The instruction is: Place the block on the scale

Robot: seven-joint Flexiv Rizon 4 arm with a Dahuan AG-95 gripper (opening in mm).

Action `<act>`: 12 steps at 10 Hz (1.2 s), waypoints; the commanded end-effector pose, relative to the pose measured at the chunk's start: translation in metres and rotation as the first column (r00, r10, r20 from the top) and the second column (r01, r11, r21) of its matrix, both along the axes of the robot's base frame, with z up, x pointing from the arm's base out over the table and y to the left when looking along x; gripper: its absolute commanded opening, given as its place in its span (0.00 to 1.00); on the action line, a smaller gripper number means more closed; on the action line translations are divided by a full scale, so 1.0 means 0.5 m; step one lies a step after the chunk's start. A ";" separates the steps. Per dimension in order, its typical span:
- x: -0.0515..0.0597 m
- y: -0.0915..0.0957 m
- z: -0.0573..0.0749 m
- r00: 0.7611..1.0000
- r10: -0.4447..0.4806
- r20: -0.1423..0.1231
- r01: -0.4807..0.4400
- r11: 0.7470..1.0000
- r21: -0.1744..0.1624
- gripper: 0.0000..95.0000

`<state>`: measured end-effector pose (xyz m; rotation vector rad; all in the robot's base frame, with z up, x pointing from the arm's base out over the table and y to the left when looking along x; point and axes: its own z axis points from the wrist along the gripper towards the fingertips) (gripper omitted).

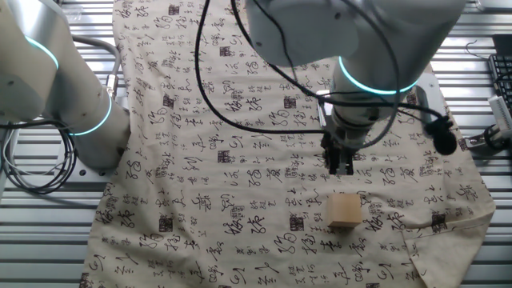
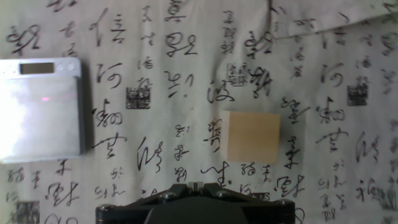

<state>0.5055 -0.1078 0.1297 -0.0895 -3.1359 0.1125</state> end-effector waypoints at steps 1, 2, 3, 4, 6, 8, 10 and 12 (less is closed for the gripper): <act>0.000 0.000 -0.001 1.000 0.005 0.019 -0.005 1.000 0.019 0.00; 0.000 0.000 -0.001 1.000 0.012 0.017 -0.012 1.000 0.020 0.00; 0.000 0.000 -0.001 0.999 0.032 0.027 -0.032 0.999 0.010 0.00; 0.000 0.000 -0.001 0.999 0.025 0.022 -0.026 0.999 0.019 0.00; 0.000 0.000 -0.001 1.000 0.021 0.020 -0.021 1.000 0.018 0.00; 0.000 0.000 -0.001 1.000 0.013 0.015 -0.013 1.000 0.019 0.00; 0.000 0.000 -0.001 1.000 0.004 0.015 -0.004 1.000 0.026 0.00; 0.000 0.000 -0.001 1.000 -0.005 0.021 0.004 0.999 0.033 0.00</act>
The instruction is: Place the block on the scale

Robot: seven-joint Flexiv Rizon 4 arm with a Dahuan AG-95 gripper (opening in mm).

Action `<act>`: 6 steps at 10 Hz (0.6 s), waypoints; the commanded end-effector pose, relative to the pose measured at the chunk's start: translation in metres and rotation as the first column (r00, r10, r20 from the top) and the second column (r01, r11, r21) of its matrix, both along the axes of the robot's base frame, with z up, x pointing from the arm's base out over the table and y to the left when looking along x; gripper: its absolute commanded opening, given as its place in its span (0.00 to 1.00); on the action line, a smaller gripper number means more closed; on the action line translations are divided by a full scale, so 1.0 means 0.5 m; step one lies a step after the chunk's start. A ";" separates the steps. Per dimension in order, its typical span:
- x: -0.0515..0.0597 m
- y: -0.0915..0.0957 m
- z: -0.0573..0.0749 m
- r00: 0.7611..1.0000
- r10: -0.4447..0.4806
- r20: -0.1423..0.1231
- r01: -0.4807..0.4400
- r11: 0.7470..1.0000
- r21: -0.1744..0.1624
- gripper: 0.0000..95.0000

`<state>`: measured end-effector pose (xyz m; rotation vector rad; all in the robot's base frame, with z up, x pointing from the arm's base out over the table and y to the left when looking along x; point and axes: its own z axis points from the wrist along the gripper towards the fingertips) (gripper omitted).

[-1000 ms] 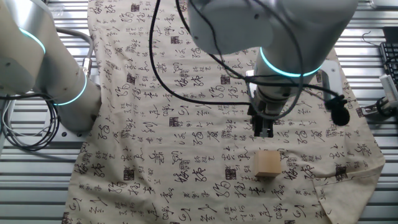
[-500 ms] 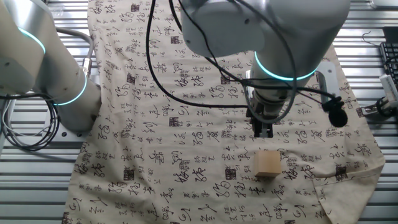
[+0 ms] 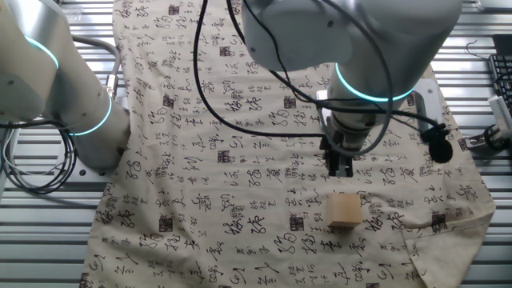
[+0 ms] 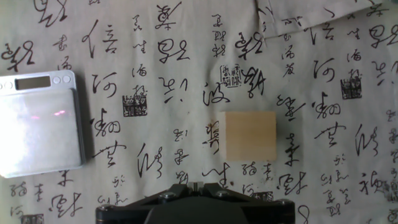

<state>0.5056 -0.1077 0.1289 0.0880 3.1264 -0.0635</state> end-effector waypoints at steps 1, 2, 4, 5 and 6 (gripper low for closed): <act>0.001 0.000 0.000 1.000 -0.014 0.002 0.014 1.000 0.007 0.00; 0.004 0.001 -0.001 1.000 -0.029 0.000 0.029 1.000 0.010 0.00; 0.015 0.003 -0.006 0.999 -0.044 -0.004 0.044 0.999 0.022 0.00; 0.036 0.005 -0.018 0.999 -0.048 -0.012 0.048 0.998 0.038 0.00; 0.041 0.004 -0.021 0.999 -0.046 -0.013 0.047 0.998 0.041 0.00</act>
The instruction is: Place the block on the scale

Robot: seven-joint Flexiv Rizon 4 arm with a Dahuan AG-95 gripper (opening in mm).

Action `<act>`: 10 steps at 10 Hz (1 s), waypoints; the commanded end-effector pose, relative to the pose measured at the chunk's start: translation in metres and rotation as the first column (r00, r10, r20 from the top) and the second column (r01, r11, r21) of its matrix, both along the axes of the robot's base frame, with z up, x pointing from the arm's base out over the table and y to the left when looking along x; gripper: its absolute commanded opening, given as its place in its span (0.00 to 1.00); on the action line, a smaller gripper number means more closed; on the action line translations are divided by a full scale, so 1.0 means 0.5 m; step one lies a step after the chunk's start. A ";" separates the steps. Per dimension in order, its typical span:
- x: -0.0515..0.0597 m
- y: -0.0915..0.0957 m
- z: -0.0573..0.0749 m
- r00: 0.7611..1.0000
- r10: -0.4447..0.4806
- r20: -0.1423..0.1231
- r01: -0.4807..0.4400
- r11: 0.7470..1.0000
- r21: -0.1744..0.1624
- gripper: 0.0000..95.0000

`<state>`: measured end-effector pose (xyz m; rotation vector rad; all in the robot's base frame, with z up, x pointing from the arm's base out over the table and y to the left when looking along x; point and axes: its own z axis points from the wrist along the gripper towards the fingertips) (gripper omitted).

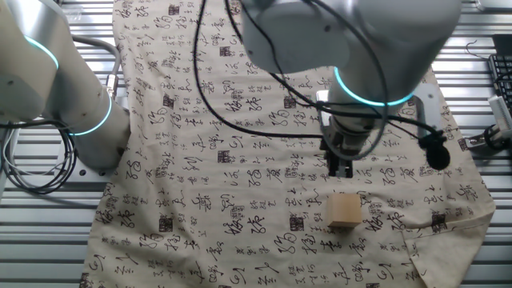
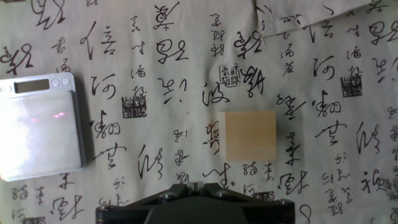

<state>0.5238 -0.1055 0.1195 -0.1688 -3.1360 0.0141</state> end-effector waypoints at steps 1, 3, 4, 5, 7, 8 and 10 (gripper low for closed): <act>0.008 -0.006 -0.006 1.000 0.010 0.000 -0.010 1.000 0.012 0.00; 0.016 -0.026 -0.018 0.999 0.036 0.001 -0.036 0.999 0.018 0.00; 0.016 -0.038 -0.022 0.999 0.042 0.001 -0.042 0.999 0.019 0.00; 0.015 -0.041 -0.023 0.999 0.030 0.009 -0.031 0.999 0.020 0.00; 0.021 -0.049 -0.030 0.999 0.012 0.039 -0.013 0.999 0.032 0.00; 0.025 -0.055 -0.035 0.999 0.005 0.054 -0.007 0.999 0.039 0.00; 0.030 -0.062 -0.041 0.997 0.033 0.072 -0.036 0.999 0.035 0.00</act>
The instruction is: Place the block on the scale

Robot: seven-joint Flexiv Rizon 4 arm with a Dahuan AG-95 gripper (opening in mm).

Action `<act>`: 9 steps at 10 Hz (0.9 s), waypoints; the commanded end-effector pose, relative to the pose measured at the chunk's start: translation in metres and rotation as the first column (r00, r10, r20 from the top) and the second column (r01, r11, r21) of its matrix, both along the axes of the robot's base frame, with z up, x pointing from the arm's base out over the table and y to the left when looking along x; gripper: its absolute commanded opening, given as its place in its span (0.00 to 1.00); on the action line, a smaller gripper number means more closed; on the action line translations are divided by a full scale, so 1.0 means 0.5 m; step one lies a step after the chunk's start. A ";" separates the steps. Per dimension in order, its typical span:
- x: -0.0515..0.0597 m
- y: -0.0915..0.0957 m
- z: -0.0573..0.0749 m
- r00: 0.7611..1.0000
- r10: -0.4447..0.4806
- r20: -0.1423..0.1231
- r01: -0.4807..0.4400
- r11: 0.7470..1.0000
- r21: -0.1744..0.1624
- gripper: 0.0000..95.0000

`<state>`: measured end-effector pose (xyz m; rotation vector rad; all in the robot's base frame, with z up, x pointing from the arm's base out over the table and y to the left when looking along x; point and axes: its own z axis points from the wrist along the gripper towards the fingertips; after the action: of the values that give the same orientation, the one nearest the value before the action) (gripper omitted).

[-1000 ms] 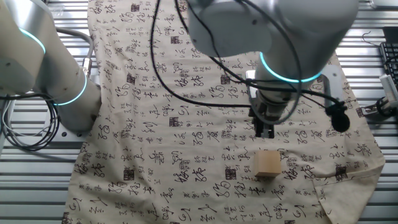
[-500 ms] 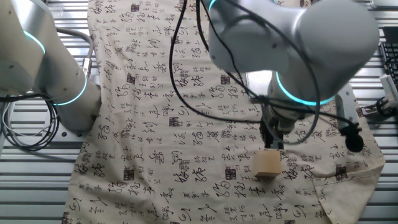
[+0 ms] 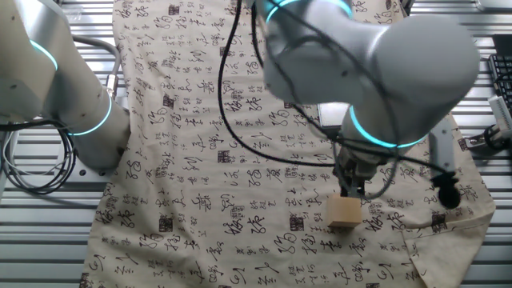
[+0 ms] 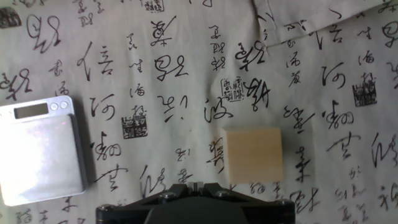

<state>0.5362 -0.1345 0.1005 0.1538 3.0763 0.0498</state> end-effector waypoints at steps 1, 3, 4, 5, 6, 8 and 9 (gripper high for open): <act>0.008 -0.006 -0.004 0.998 0.057 0.009 -0.057 0.998 -0.009 0.20; 0.013 -0.006 -0.001 0.998 0.060 0.000 -0.060 0.998 -0.017 0.40; 0.014 -0.006 -0.001 0.998 0.059 0.001 -0.059 0.998 -0.018 0.40; 0.015 -0.007 -0.001 0.998 0.060 0.000 -0.060 0.998 -0.020 0.40; 0.018 -0.010 -0.004 0.998 0.070 0.001 -0.070 0.997 -0.021 0.40; 0.022 -0.017 -0.011 0.997 0.078 0.005 -0.078 0.997 -0.021 0.40; 0.025 -0.020 -0.014 0.997 0.081 0.009 -0.081 0.997 -0.018 0.40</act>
<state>0.5488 -0.1459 0.0932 0.0290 3.0701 0.0230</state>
